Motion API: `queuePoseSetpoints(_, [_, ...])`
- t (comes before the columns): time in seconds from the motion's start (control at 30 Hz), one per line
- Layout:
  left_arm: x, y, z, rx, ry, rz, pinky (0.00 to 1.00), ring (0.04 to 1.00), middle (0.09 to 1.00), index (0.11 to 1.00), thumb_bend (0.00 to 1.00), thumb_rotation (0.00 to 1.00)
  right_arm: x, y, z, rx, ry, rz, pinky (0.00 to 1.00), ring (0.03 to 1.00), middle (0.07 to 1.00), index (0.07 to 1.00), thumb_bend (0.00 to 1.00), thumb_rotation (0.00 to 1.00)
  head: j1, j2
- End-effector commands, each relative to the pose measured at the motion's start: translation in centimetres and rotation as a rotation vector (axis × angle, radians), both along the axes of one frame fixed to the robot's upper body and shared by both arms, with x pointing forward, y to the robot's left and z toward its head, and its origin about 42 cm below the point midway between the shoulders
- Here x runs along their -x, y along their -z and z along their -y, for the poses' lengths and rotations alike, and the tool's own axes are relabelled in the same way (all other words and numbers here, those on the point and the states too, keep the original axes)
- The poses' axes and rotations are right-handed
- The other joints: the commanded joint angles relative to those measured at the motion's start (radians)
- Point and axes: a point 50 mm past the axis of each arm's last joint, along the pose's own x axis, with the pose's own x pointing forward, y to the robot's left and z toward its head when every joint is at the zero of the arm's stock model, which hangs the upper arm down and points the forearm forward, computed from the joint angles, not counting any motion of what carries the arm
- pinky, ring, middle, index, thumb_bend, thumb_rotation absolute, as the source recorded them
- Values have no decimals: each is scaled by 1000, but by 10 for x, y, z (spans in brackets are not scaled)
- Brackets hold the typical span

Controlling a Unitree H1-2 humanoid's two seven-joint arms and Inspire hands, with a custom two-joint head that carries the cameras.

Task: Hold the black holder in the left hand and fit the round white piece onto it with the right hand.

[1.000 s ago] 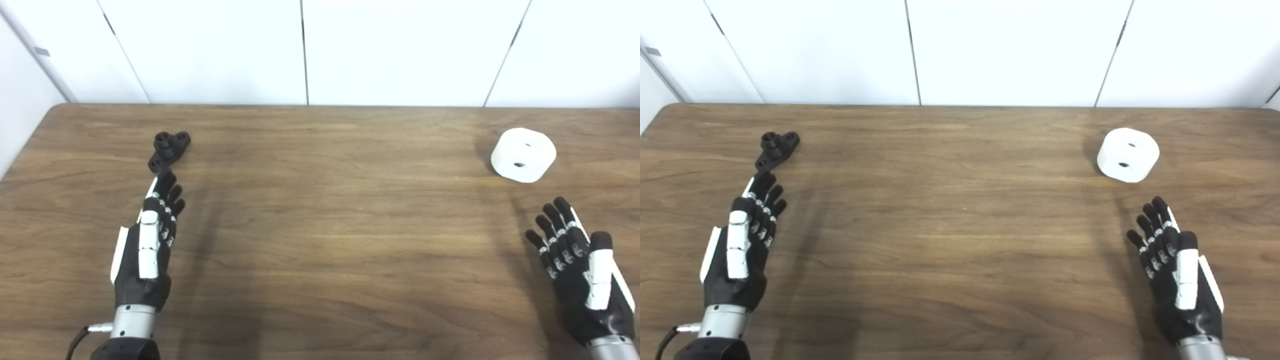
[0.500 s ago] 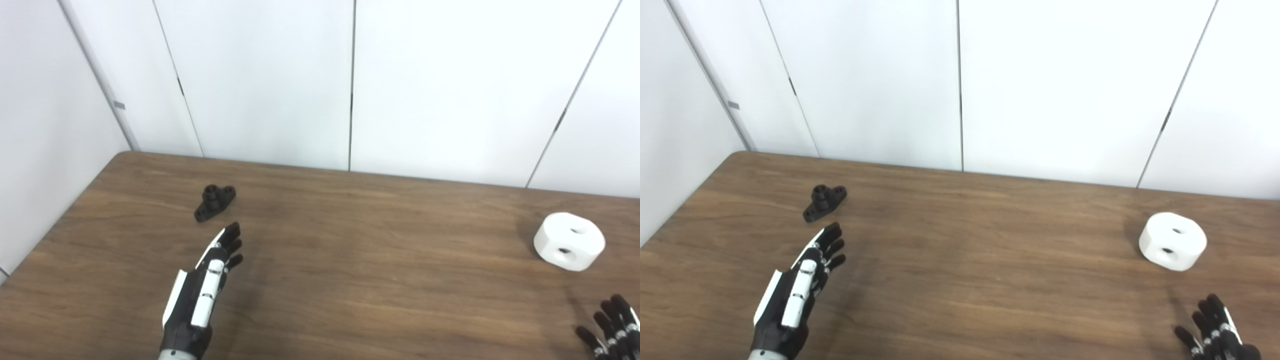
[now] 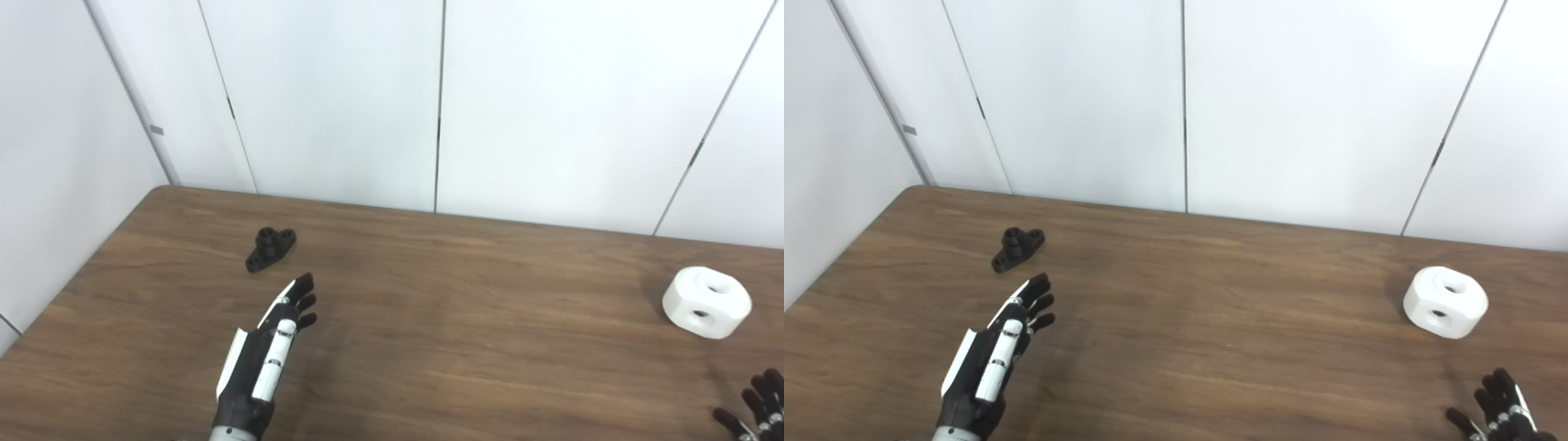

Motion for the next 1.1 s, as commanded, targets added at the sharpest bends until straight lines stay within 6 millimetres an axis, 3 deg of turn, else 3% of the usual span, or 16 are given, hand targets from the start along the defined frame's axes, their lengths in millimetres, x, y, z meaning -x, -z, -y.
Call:
queuePoseSetpoints(0.0, [83, 25, 14, 27, -99, -138, 870, 924, 940, 921, 223, 852, -4, -11, 15, 37, -21, 65, 1000, 1000, 1000, 1000, 654, 993, 0, 1])
queuePoseSetpoints(0.13, [84, 23, 14, 16, -97, -151, 878, 935, 942, 920, 267, 814, -4, -12, 17, 56, -13, 56, 1000, 1000, 1000, 1000, 682, 988, -4, 9])
queuePoseSetpoints(0.3, [80, 13, 14, -6, -102, -152, 889, 936, 934, 914, 344, 688, -3, -13, 20, 59, -20, 55, 1000, 1000, 1000, 1000, 677, 988, -3, 14])
queuePoseSetpoints(0.47, [75, -2, 8, -131, -117, -140, 804, 880, 900, 885, 394, 601, -3, -16, 23, 74, -16, 49, 1000, 1000, 1000, 1000, 679, 993, -2, 18])
queuePoseSetpoints(0.6, [65, -18, 1, -203, -118, -104, 767, 863, 887, 874, 412, 328, -7, -16, 24, 83, -29, 55, 1000, 1000, 1000, 1000, 678, 996, 2, 19])
queuePoseSetpoints(0.7, [56, -29, -6, -277, -144, -84, 762, 833, 864, 863, 510, 206, -8, -15, 24, 86, -31, 53, 1000, 1000, 1000, 1000, 692, 987, 2, 19])
queuePoseSetpoints(0.87, [42, -45, -15, -331, -213, -71, 791, 839, 862, 856, 627, 123, -9, -16, 23, 85, -34, 52, 1000, 1000, 1000, 1000, 697, 986, 3, 21])
queuePoseSetpoints(1.07, [25, -60, -24, -501, -305, -33, 835, 867, 865, 859, 666, 135, -10, -17, 25, 98, -35, 53, 1000, 1000, 1000, 1000, 706, 988, 2, 25])
